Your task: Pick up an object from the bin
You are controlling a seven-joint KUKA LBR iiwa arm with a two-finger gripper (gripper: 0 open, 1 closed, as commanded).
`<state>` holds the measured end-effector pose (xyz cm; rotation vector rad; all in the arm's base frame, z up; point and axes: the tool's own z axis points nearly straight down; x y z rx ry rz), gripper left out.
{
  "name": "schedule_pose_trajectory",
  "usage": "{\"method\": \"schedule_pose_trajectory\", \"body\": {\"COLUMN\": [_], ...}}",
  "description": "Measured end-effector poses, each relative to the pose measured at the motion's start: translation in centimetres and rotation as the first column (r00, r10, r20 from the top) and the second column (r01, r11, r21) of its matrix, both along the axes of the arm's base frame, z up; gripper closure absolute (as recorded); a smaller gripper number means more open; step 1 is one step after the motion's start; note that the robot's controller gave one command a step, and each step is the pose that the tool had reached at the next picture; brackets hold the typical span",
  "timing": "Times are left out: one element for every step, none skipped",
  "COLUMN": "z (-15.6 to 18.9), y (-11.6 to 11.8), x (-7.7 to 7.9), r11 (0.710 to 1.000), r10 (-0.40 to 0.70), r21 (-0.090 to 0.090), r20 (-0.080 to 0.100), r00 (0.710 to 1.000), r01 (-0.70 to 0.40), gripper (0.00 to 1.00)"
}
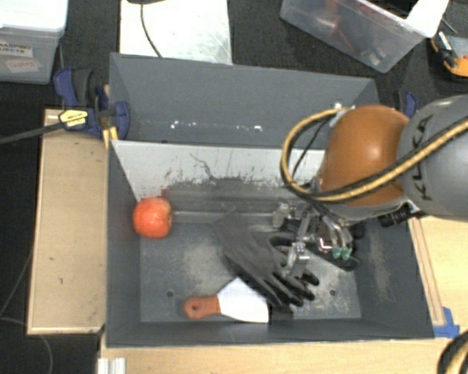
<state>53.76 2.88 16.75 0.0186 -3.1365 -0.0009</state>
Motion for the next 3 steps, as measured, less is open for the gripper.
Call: {"method": "schedule_pose_trajectory", "body": {"z": [0.5,-9.6,-3.1], "y": [0.0,0.1,1.1], "x": [0.1,-2.1,-3.6], "r11": [1.0,0.987,0.964], "r10": [-0.002,-0.162,-0.266], "r21": [0.0,0.003,0.005], "r20": [0.007,0.014,0.018], "r00": [1.0,0.987,0.964], "r01": [0.002,0.162,0.266], "gripper": [0.0,0.0,0.0]}}
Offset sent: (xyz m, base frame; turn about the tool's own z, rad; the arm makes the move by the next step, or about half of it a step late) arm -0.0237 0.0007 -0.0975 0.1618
